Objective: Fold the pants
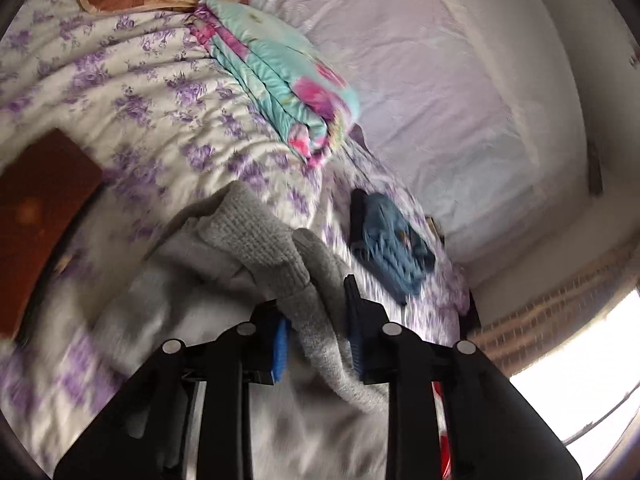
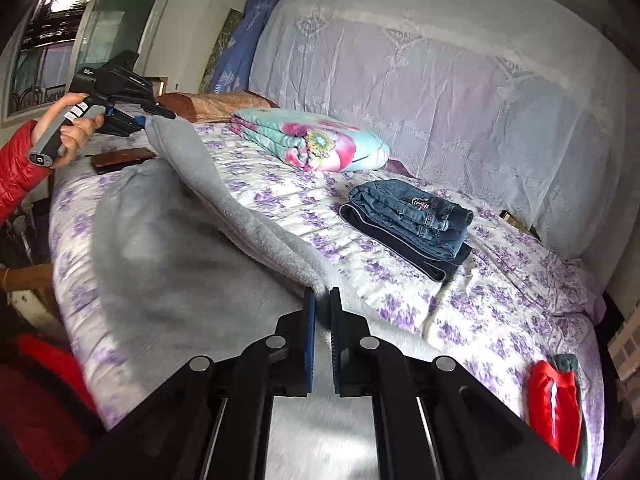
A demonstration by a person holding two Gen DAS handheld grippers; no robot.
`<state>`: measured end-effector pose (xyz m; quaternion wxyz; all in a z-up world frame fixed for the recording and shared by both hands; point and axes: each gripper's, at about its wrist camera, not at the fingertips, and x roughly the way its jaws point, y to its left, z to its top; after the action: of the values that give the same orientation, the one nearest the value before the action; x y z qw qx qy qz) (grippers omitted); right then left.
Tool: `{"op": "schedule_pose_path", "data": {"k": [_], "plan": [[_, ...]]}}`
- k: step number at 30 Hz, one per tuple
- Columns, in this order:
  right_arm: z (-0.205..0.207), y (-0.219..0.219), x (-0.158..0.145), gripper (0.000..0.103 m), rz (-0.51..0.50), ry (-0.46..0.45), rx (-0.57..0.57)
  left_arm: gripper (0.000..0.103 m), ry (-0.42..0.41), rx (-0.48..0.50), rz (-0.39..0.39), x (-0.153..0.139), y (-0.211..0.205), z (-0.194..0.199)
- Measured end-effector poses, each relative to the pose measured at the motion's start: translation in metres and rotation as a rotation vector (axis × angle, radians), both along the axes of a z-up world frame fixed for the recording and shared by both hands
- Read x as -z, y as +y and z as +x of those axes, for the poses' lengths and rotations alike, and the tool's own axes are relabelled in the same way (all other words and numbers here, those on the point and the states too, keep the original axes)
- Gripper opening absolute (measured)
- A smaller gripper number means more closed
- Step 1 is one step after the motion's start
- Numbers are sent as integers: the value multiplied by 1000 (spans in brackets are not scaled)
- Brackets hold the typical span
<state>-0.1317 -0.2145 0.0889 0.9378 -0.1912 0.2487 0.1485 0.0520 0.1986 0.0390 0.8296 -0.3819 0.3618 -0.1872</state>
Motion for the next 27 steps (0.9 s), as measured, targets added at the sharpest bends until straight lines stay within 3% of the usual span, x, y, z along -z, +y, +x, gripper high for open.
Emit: {"op": "schedule_pose_path", "data": {"k": [7, 11, 13, 16, 20, 23, 25, 27], "plan": [[-52, 3, 59, 7, 0, 106, -13, 24, 118, 29, 58, 73, 12, -50], [-45, -4, 89, 7, 23, 192, 17, 23, 123, 20, -97, 93, 31, -55], [-42, -7, 91, 6, 43, 206, 15, 26, 133, 17, -71, 89, 29, -57], [-47, -12, 79, 6, 90, 189, 13, 31, 112, -3, 66, 68, 22, -66], [-54, -20, 47, 7, 180, 121, -3, 38, 9, -58, 160, 30, 24, -93], [-48, -13, 30, 10, 169, 75, -16, 52, -70, -15, 180, 5, 6, -96], [-44, -3, 32, 42, 123, 62, -25, 61, -103, 44, 197, -3, -16, -88], [-44, 12, 41, 48, 71, 59, -59, 65, -109, 96, 230, 0, -37, -80]]}}
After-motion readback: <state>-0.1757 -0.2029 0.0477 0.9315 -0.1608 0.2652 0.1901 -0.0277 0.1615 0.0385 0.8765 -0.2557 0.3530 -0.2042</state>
